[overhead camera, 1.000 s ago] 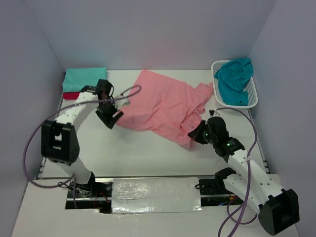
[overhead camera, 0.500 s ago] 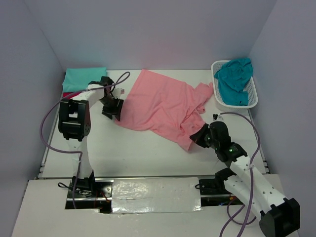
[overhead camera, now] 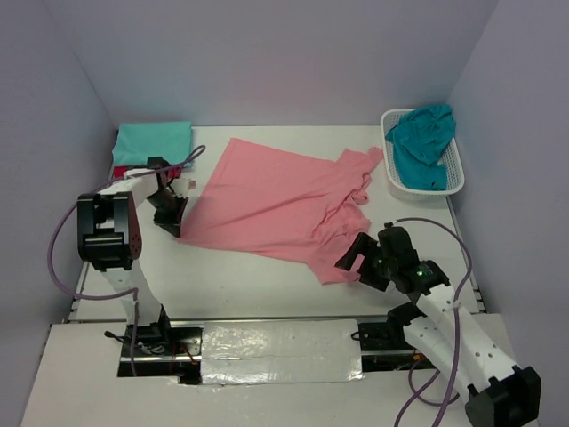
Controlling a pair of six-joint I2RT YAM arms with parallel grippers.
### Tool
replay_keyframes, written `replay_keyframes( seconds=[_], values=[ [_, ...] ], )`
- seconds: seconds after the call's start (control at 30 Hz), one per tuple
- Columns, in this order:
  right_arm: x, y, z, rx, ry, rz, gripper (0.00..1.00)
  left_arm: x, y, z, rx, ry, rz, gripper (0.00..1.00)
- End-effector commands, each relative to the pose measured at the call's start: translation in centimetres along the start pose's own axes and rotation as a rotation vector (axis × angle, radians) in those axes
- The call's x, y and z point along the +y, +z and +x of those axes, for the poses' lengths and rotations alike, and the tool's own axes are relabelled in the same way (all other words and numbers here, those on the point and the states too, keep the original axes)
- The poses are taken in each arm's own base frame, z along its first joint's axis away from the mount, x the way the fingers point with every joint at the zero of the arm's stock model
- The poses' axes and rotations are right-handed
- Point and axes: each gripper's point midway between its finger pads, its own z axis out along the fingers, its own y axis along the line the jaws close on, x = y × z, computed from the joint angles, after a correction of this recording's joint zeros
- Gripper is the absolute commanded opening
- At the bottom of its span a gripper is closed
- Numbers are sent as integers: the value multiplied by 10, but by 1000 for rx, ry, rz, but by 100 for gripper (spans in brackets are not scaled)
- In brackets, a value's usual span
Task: Fold and stack the t-shirts
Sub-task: Flatten out the tshirt
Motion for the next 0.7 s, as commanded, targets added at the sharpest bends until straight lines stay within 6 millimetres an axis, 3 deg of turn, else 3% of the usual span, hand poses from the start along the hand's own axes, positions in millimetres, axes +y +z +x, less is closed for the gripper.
replay_keyframes(
  seconds=[0.0,0.1,0.2,0.4,0.57,0.67],
  values=[
    [13,-13,-17,-69,44,-52,97,30,-22,17,-18,31,-115,0],
    [-1,0,-35,-114,59,5,86,23,-18,32,4,44,-93,0],
    [-23,11,-44,-98,25,139,78,19,-19,35,-1,47,-75,0],
    [-38,29,-14,40,49,170,81,15,-19,35,-3,46,-56,0],
    [-42,40,-2,73,41,194,62,13,-27,29,-20,41,-46,0],
    [-42,40,10,112,-20,263,64,11,-39,21,-50,50,-46,0]
  ],
)
